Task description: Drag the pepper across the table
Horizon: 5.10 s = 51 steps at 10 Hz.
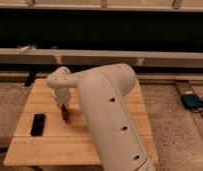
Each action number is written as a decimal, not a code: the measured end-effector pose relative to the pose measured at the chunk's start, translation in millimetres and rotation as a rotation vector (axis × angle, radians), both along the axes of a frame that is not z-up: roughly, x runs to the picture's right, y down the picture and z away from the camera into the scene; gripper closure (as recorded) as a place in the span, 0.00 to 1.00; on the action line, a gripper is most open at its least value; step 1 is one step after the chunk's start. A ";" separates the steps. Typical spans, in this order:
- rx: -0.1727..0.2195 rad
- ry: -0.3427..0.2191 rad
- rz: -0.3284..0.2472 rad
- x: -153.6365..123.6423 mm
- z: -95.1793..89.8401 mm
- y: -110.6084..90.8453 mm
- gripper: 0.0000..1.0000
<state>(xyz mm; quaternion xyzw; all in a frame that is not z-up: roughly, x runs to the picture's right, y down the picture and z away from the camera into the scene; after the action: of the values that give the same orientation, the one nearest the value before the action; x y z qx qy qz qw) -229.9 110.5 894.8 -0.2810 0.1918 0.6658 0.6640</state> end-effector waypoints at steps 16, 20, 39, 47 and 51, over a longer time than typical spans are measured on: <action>0.167 -0.124 -0.055 -48.7 2.8 -12.2 1.00; 0.177 -0.147 -0.078 -61.8 11.2 -14.3 1.00; 0.227 -0.283 -0.160 -148.1 25.0 -38.0 0.90; 0.235 -0.318 -0.182 -174.7 29.0 -42.7 0.44; 0.244 -0.341 -0.195 -193.0 29.8 -48.5 0.44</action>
<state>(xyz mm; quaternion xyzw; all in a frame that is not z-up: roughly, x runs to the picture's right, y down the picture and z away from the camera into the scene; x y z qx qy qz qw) -422.9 61.9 924.6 -0.2873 0.0213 0.5598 0.7770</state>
